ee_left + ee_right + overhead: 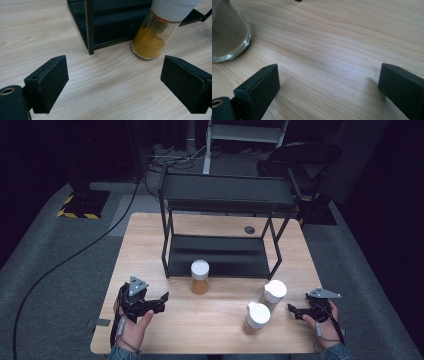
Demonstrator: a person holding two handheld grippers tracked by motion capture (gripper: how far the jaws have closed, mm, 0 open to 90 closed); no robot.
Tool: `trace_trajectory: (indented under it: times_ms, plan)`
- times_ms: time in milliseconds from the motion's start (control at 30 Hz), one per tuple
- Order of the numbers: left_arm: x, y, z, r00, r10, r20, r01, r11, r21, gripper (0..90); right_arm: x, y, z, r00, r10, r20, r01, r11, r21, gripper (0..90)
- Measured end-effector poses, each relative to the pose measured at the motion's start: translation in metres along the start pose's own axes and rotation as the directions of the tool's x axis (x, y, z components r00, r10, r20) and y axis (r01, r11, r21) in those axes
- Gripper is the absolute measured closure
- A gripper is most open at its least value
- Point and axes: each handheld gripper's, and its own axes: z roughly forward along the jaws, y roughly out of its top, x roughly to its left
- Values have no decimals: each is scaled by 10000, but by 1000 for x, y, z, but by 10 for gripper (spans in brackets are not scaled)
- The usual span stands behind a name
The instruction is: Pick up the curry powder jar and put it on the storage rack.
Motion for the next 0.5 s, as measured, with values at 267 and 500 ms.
trace_trajectory:
  times_ms: [267, 500]
  plan:
    - [-12, 11, 3, 9998, 192, 33, -192, 9998, -45, 74, 0, 0, 0, 10000, -1, 3, 1, 10000, -1, 35]
    - [-17, 21, 7, 9993, 197, 325, -192, 9997, -150, 73, 0, 0, 0, 10000, -1, 4, 1, 10000, -2, 36]
